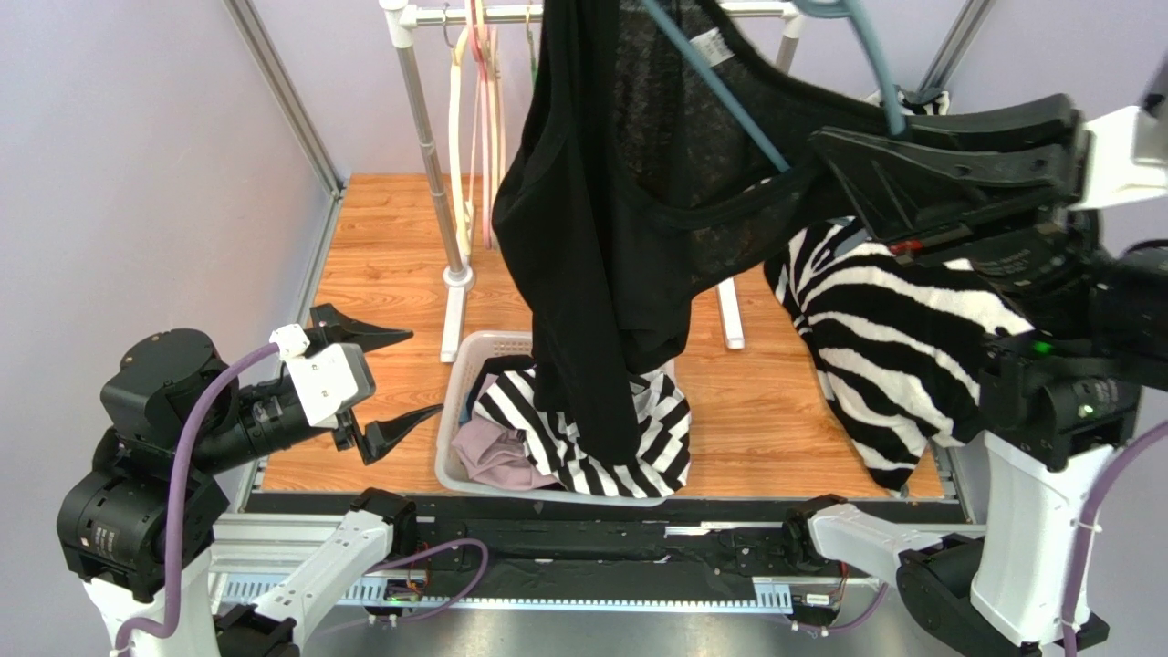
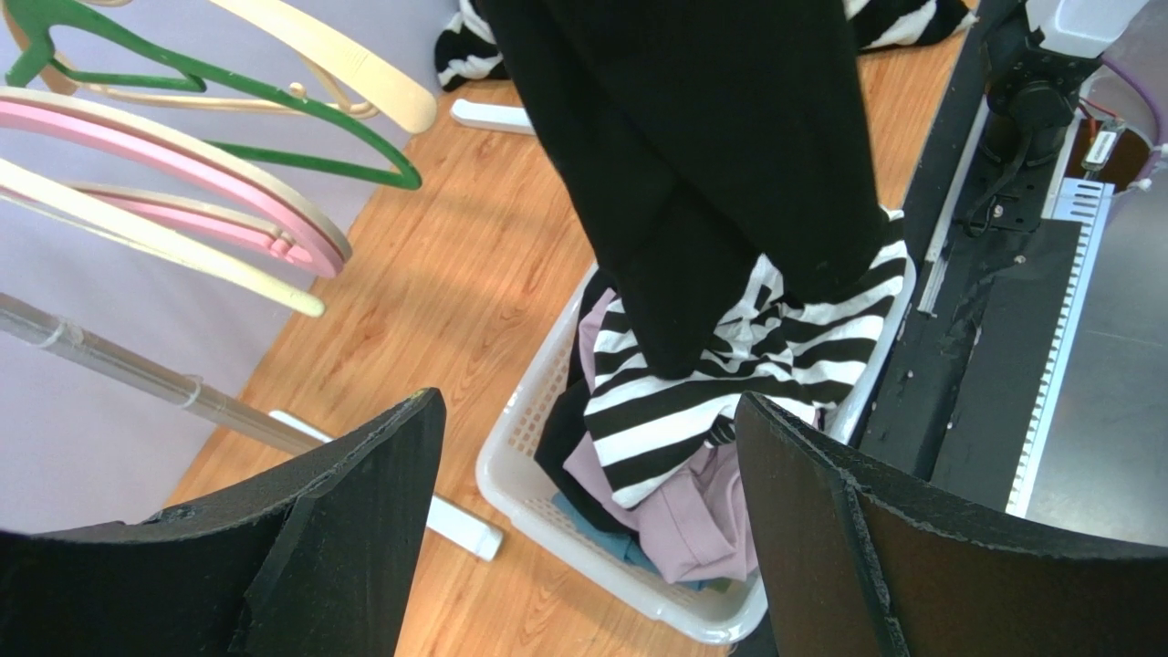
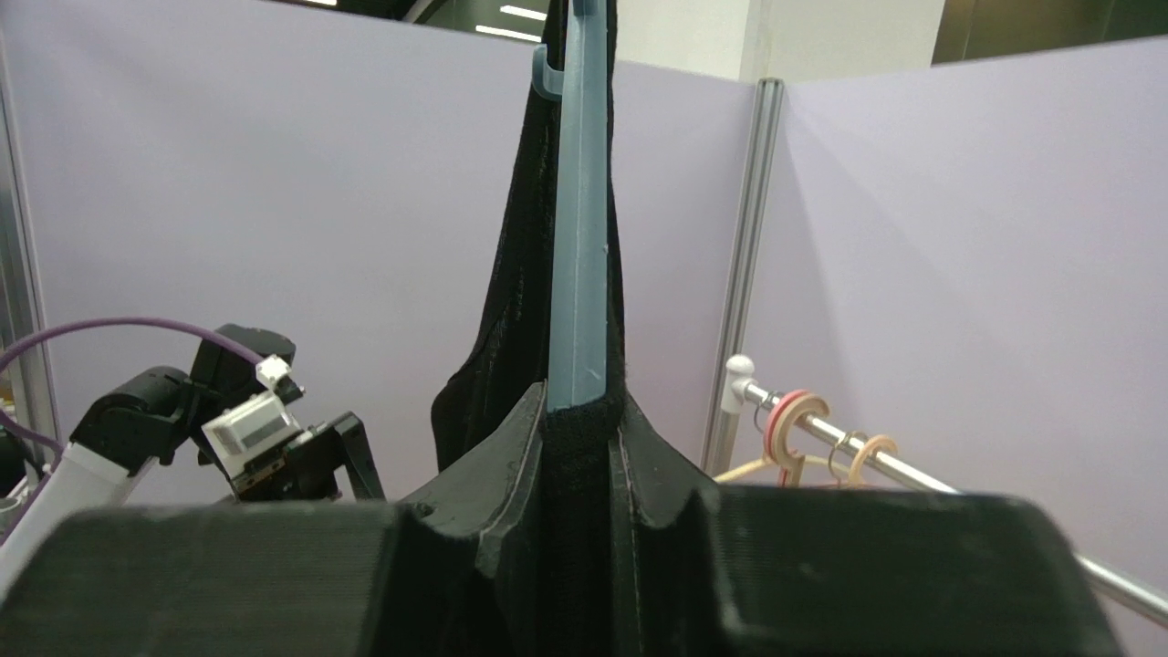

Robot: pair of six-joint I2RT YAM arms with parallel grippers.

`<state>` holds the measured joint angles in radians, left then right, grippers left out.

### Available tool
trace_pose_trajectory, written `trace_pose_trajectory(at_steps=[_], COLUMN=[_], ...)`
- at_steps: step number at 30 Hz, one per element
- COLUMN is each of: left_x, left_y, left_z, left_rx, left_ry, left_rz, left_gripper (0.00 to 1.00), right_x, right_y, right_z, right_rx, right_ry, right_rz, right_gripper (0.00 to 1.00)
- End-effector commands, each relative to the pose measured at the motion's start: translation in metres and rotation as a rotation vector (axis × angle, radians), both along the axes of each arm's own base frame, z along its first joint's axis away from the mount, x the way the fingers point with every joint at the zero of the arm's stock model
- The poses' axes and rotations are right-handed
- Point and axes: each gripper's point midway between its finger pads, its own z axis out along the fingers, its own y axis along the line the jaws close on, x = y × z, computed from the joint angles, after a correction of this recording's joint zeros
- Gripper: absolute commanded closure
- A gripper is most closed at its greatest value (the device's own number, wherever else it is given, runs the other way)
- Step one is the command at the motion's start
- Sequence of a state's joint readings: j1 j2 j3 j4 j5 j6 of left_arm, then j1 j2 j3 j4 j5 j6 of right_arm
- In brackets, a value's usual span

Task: Remove the tank top from the hanger
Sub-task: Pick up the hanger from the clothesline, then remove the tank top from the hanger.

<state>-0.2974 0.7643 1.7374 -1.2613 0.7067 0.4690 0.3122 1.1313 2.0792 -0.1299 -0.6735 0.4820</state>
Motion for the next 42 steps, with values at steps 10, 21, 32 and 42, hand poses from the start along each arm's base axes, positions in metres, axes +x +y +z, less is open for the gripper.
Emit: trace_pose_trajectory(at_steps=[10,21,32,42], left_x=[-0.006,-0.003,-0.011,0.007], left_y=[0.01,0.012,0.003,-0.022], left_z=[0.02,0.01,0.008,0.0], left_rx=[-0.03,-0.007,0.022,0.033], left_ry=[-0.127,-0.111,-0.1,-0.218], left_rz=[0.054,0.066,-0.028,-0.197], left_gripper=[0.06,0.04,0.01,0.01], right_x=[0.049,0.053,0.022,-0.024], right_y=[0.057,0.095,0.082,0.091], right_z=[-0.135,-0.251,-0.305,-0.314], right_rx=[-0.428,-0.817,-0.889,-0.874], right_ry=[0.123,0.1,0.162,0.156], right_rz=[-0.092,-0.182,-0.073,0.13], right_gripper=[1.0,1.0,1.0,1.0])
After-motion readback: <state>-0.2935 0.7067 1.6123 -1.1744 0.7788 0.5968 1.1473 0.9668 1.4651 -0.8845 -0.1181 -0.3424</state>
